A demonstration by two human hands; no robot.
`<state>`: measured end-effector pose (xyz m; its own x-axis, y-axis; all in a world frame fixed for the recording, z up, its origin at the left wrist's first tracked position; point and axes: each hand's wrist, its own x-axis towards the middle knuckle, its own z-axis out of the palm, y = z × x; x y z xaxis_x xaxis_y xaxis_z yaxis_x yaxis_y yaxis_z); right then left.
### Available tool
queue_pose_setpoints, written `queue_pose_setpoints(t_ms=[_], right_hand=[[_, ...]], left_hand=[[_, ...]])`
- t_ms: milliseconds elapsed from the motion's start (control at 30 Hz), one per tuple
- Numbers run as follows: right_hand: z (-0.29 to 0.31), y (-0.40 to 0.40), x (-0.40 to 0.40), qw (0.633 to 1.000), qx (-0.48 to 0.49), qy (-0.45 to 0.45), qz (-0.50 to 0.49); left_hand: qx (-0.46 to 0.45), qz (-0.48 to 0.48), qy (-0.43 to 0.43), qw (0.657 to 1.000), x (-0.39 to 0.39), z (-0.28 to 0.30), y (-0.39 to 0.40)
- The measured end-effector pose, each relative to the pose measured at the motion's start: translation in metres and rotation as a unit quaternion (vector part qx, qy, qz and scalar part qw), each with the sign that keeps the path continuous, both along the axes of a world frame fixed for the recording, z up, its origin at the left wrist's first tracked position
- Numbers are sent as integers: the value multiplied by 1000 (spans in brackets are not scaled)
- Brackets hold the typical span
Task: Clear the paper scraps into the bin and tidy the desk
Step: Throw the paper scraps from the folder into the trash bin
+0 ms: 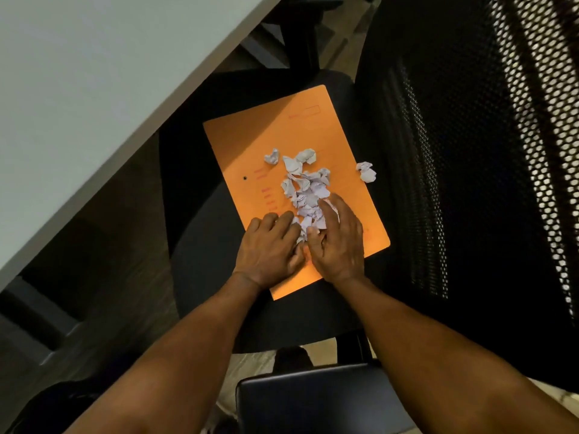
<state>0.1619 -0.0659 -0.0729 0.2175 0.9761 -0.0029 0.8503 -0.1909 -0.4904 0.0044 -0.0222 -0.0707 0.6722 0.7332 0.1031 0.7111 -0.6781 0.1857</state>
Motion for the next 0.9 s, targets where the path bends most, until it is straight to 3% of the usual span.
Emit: queue_pose_setpoints(t_ms=[233,433,567,800,900], right_hand=[[-11,13,5,989,0,-133,70],[-12,23,12,981,21,-157,112],[-13,23,11,983,21,-159,85],[-10,25,12,993,62,-97,20],[-7,26,15,993,91,-68,-3]], left_hand=[[-21,-37,-32,999,3,0,19],[-23,-42,-8,999,6,3,24],[-32,-36,-5,999,7,3,22],[-71,79,-57,993,3,10,15],[-134,199,-143,960,1,16,7]])
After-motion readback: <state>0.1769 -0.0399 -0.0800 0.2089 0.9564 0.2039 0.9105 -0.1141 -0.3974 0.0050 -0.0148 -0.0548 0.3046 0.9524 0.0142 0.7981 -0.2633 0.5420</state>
